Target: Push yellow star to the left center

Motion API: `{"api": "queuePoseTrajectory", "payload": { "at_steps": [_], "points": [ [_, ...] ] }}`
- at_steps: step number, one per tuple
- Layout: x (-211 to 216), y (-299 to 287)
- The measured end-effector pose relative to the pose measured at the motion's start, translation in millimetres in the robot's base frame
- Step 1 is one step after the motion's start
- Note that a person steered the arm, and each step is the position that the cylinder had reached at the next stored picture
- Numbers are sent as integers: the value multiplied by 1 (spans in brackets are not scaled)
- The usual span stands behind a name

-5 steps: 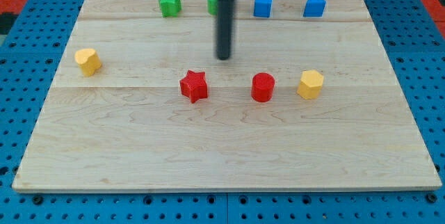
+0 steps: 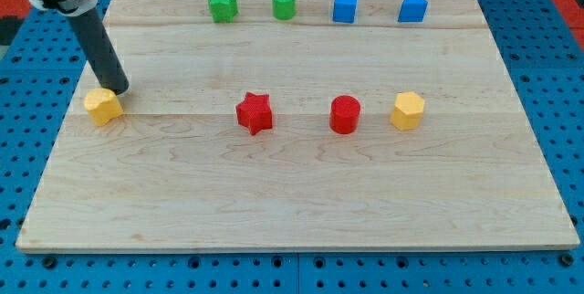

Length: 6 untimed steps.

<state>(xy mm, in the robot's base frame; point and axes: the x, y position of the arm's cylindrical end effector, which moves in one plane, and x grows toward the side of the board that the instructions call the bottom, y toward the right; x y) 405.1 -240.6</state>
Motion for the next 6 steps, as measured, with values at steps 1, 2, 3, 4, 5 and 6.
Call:
{"api": "queuePoseTrajectory", "payload": {
  "at_steps": [1, 2, 3, 4, 5, 6],
  "points": [
    [0, -61],
    [22, -52],
    [30, 3],
    [30, 54],
    [34, 9],
    [74, -13]
  ]
}}
